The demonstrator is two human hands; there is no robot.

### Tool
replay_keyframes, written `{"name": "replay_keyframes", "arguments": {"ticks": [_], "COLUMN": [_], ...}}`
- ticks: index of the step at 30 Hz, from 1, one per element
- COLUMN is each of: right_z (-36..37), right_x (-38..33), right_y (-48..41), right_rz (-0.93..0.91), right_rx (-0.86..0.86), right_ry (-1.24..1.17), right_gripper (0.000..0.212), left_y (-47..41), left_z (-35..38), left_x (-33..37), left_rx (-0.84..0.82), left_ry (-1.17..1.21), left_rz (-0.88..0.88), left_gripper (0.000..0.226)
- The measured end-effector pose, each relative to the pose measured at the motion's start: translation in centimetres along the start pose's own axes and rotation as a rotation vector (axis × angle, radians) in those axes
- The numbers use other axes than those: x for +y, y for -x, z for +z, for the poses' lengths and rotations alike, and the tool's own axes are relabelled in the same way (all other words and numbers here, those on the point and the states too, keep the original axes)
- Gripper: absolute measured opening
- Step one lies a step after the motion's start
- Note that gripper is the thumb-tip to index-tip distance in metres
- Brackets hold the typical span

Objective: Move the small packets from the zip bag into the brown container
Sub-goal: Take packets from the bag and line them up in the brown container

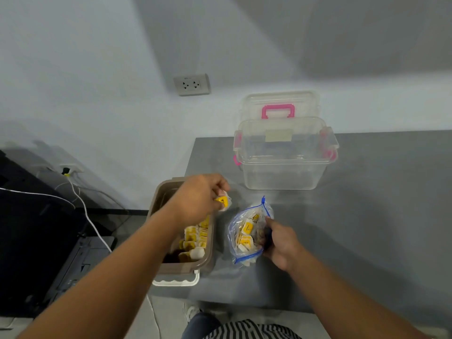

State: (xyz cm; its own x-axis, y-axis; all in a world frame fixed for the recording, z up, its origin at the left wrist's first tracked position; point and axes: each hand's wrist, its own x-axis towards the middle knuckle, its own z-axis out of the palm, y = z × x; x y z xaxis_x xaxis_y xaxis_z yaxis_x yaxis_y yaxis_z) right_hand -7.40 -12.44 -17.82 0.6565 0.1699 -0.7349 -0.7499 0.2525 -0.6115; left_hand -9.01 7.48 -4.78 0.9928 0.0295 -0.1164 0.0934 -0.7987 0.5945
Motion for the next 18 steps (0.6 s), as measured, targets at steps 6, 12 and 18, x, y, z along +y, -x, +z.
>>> {"name": "replay_keyframes", "arguments": {"ticks": [6,12,18], "right_z": [0.4,0.5,0.8], "right_x": [-0.1,0.3,0.4], "right_y": [0.2,-0.4,-0.6], "right_rz": [-0.008,-0.002,0.002], "right_rx": [-0.034,-0.037,-0.059], "right_ry": [-0.006,-0.005,-0.038], "right_gripper": [0.033,0.031,0.024], "left_y": [-0.3,-1.9,-3.9], "left_z": [-5.4,-5.5,-3.1], "left_x": [-2.1,-5.7,-8.9], "left_rx": [0.039,-0.157,-0.236], "left_ry": [-0.195,-0.490,-0.779], "left_rz": [-0.084,-0.081,-0.012], "left_gripper": [0.039,0.018,0.024]}}
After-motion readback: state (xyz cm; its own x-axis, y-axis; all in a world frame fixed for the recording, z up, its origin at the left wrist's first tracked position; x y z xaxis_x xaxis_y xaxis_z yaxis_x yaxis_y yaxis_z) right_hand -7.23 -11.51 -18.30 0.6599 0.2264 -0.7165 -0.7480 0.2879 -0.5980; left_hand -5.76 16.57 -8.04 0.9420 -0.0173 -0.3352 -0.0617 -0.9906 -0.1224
